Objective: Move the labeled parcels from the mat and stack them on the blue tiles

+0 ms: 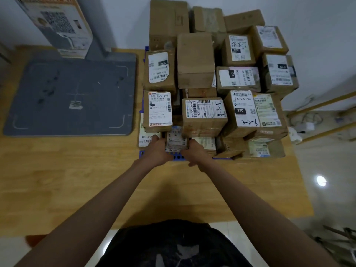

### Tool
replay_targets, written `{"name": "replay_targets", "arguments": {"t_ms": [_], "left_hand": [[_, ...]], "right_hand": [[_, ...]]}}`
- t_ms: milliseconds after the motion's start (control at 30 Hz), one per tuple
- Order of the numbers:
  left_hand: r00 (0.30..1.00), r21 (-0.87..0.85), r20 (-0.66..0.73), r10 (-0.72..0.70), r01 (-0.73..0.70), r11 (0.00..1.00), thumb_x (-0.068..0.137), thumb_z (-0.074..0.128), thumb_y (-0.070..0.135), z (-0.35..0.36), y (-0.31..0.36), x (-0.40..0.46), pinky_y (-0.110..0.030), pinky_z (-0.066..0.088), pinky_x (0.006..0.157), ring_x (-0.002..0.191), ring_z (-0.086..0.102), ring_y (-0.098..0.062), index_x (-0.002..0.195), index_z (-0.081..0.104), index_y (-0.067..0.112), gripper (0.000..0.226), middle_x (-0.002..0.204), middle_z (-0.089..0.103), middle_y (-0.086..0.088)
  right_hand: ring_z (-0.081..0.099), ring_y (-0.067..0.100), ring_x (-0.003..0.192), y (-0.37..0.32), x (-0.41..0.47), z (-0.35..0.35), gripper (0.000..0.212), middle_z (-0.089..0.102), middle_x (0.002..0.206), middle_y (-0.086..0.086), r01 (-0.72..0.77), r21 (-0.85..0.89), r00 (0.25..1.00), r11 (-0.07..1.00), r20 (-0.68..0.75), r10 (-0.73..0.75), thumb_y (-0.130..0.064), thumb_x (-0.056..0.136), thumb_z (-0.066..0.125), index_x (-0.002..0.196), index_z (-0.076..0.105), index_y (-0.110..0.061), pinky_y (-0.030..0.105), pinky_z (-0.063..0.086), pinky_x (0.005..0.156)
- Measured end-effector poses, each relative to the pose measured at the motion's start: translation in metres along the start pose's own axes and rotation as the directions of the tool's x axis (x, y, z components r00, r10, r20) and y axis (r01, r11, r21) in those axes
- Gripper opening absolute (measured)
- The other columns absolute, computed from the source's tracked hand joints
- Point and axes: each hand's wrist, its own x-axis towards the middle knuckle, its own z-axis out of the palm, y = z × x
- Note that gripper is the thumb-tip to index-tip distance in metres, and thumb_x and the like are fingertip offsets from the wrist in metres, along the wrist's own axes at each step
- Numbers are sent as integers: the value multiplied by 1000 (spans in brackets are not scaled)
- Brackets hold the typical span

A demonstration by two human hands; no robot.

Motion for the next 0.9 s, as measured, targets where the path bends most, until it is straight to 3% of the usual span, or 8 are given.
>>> {"name": "replay_targets", "arguments": {"t_ms": [100,233,367,433,600,733,833,900], "left_hand": [[999,-19,48,3,-2,1000,84,70,18,1,4,4,-36,43,86,120,37,-29,125,55,11,44,114,57,-13],[998,-122,46,-40,46,991,78,73,13,0,7,3,-30,38,75,114,42,-30,104,58,11,29,92,56,-7],[992,-262,73,-101,116,958,69,78,6,0,4,-1,-27,47,63,93,62,-31,102,66,4,35,104,63,-16],[991,-270,99,-89,113,956,68,78,3,-1,0,-5,-26,48,58,81,64,-26,102,70,3,35,97,68,-13],[992,-260,90,-86,107,960,69,79,7,6,-6,-11,-25,48,63,91,60,-20,110,65,6,44,108,61,-6],[993,-272,91,-72,94,958,69,80,8,7,-7,-13,-37,54,86,105,59,-24,121,60,4,56,120,57,-10],[997,-214,-15,-73,69,974,68,80,10,0,-17,-15,-32,50,75,96,59,-24,111,61,-1,48,112,60,-13],[984,-184,-121,-128,104,977,69,80,14,-7,-30,-17,-33,45,72,99,58,-26,116,56,2,54,114,56,-11]], "right_hand": [[57,31,102,-2,1,5,43,53,127,14,-15,44,1000,999,-8,15,-16,97,53,137,37,-9,49,57,84],[57,33,109,-2,1,7,48,51,135,14,-32,87,999,996,-1,32,-13,98,52,142,33,-10,48,58,85],[57,32,111,2,1,9,46,49,137,12,-46,84,999,995,16,44,-12,99,52,141,36,-11,46,59,84],[57,32,109,6,-1,11,43,50,136,12,-43,55,999,998,16,42,-14,98,52,139,37,-10,46,59,83],[56,33,110,15,-4,16,46,46,137,12,-45,16,999,999,14,44,-3,96,50,139,35,-8,48,58,84],[55,33,109,16,-6,16,49,46,136,14,-34,-13,999,999,-2,34,-2,95,51,140,33,-7,48,58,84],[53,37,118,10,-5,19,56,45,139,19,53,-103,996,993,-60,-59,-6,95,54,144,27,-1,49,54,90],[56,37,115,-1,-4,25,50,48,135,19,104,-79,994,991,-18,-105,-7,95,53,141,34,-3,49,55,89]]}}
